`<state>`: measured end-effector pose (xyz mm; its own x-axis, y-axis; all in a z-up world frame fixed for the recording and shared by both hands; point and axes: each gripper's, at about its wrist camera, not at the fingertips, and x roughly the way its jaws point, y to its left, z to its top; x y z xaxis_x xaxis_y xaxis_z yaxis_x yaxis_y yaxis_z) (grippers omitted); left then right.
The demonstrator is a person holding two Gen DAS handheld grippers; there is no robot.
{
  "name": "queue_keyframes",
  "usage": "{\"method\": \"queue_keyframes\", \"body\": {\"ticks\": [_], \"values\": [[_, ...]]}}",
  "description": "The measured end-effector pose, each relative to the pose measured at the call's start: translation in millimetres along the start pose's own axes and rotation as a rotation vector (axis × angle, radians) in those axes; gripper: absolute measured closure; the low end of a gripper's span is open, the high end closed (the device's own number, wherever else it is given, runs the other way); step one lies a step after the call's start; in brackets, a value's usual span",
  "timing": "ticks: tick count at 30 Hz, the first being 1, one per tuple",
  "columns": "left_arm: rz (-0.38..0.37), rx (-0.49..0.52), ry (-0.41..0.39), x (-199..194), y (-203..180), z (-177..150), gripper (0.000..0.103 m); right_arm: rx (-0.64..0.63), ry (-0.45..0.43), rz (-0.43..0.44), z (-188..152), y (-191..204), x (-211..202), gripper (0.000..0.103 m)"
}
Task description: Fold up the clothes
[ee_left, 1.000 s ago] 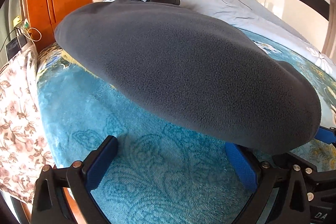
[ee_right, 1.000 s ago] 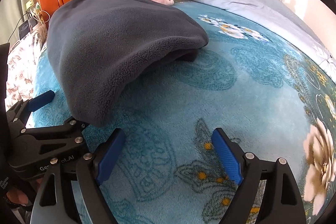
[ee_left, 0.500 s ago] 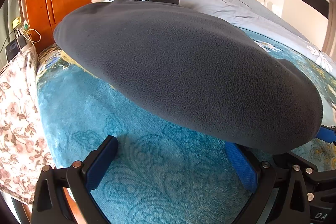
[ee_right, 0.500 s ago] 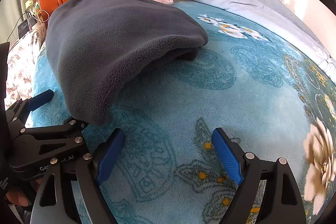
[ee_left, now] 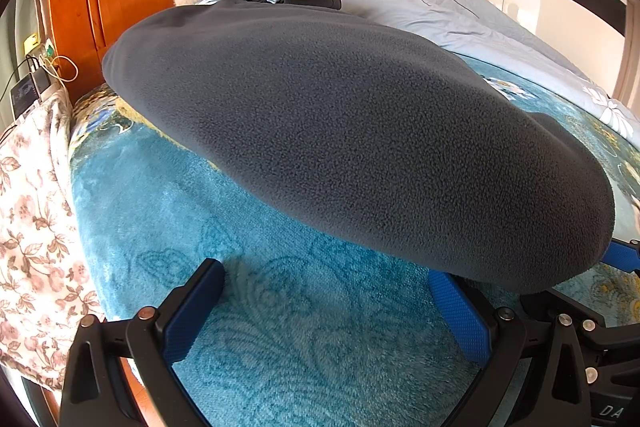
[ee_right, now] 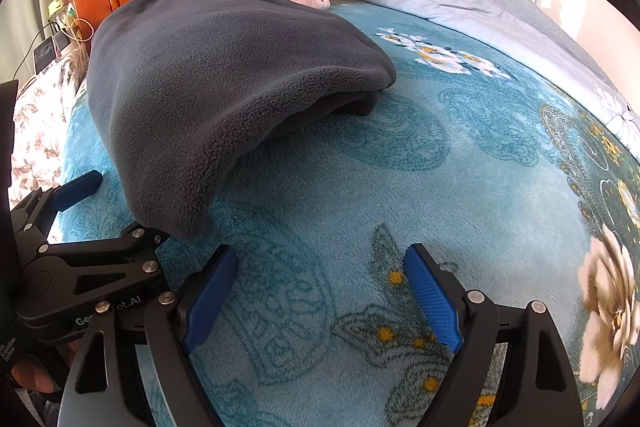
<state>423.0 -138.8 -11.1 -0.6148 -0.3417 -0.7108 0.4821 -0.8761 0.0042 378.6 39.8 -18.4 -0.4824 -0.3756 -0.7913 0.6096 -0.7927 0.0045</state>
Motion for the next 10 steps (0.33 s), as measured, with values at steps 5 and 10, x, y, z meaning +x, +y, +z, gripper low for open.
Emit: {"method": "queue_keyframes", "body": {"ticks": [5,10], "values": [[0.0,0.001,-0.001,-1.6,0.3,1.8,0.0,-0.001,0.0,0.0,0.1,-0.7,0.4,0.017],[-0.001,0.002,-0.001,-3.3,0.3,4.3,0.0,-0.003,-0.001,0.0,-0.1,-1.3,0.4,0.017]]}}
